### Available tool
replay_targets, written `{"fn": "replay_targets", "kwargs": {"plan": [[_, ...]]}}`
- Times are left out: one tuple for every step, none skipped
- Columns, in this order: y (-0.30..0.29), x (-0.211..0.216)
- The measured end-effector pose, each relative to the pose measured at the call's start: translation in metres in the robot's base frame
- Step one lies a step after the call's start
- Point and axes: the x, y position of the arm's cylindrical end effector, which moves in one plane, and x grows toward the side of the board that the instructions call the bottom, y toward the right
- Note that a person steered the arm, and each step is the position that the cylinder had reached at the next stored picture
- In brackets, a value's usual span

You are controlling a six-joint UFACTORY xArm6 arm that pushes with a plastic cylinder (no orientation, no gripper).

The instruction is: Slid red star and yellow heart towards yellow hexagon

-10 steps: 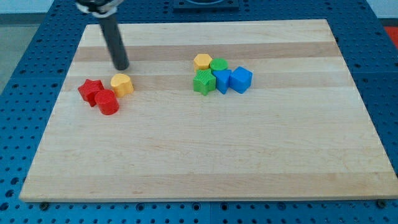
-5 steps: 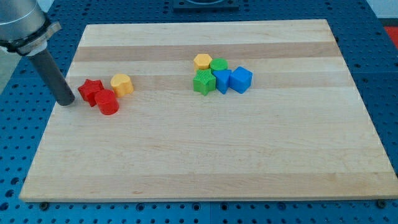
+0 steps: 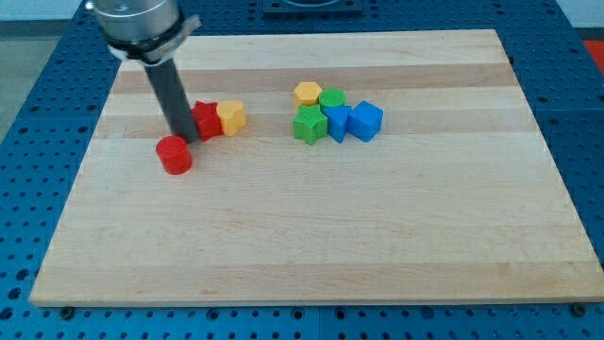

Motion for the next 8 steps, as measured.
{"fn": "replay_targets", "kwargs": {"plan": [[0.020,-0.005],[0.029,-0.004],[0.005,0.002],[-0.027,-0.006],[-0.026,-0.028],[-0.018,-0.035],[0.005,-0.035],[0.037,-0.035]]}}
